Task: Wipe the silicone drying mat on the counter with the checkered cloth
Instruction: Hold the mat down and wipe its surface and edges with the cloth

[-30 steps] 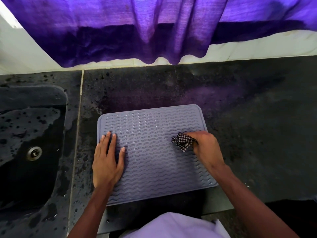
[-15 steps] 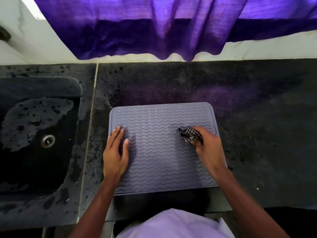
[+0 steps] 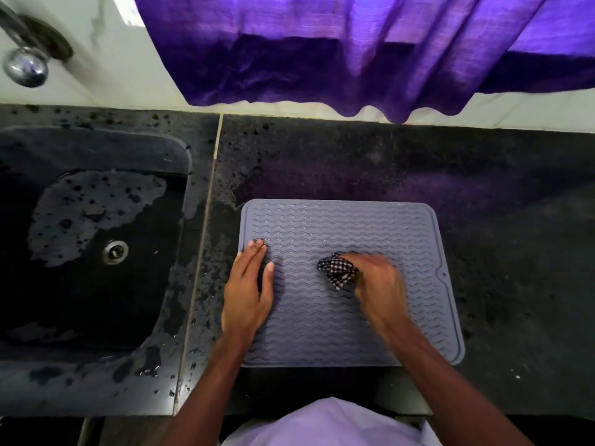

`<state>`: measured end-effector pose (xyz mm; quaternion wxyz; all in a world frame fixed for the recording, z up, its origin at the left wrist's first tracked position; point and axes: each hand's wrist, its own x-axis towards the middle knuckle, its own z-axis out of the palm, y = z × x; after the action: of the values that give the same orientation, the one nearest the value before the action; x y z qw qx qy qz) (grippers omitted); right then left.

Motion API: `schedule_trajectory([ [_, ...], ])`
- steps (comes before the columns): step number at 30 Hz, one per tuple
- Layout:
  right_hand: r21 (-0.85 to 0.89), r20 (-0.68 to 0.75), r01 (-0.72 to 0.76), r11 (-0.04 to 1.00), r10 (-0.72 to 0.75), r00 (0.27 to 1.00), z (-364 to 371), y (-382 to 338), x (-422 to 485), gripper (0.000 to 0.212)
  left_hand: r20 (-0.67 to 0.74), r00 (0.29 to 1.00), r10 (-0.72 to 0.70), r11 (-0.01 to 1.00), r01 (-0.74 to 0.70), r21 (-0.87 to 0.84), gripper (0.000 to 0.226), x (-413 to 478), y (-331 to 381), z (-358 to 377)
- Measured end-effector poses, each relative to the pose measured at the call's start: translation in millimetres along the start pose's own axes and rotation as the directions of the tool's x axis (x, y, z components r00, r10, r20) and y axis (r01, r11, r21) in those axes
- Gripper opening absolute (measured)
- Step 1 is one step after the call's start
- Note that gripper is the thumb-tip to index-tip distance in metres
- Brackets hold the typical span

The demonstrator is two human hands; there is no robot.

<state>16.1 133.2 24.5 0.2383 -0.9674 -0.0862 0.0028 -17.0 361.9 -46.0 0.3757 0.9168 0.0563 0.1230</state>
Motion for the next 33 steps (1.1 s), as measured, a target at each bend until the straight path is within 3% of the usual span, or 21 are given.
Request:
schedule_trajectory([
  [6, -0.035, -0.014, 0.181, 0.983, -0.181, 0.983, 13, -43, 54, 0.068, 0.015, 1.000, -0.005, 0.999, 0.004, 0.032, 0.047, -1, 1, 1],
  [10, -0.065, 0.015, 0.284, 0.956, -0.284, 0.959, 45, -67, 83, 0.051, 0.024, 1.000, 0.005, 0.998, -0.006, 0.068, 0.045, 0, 3, 1],
  [13, -0.070, 0.049, 0.271, 0.960, -0.268, 0.962, 59, -69, 77, 0.063, 0.017, 1.000, 0.022, 0.995, -0.024, 0.097, 0.045, 0, 6, 2],
  [20, -0.060, 0.060, 0.233, 0.971, -0.230, 0.971, 52, -84, 111, 0.050, 0.017, 1.000, 0.025, 0.987, -0.027, 0.157, 0.046, 0, 13, -1],
  [25, -0.012, 0.188, 0.223, 0.975, -0.216, 0.958, 58, -77, 114, 0.056, -0.006, 1.000, 0.024, 0.985, -0.023, 0.173, 0.042, 0, 13, 1],
  [30, 0.057, 0.015, 0.217, 0.975, -0.218, 0.976, 49, -64, 116, 0.053, -0.019, 0.999, 0.033, 0.983, -0.029, 0.179, 0.041, -1, 13, 2],
  [33, 0.061, 0.008, 0.194, 0.979, -0.195, 0.981, 46, -46, 110, 0.050, -0.024, 0.999, 0.030, 0.984, -0.026, 0.175, 0.042, 0, 14, 2],
])
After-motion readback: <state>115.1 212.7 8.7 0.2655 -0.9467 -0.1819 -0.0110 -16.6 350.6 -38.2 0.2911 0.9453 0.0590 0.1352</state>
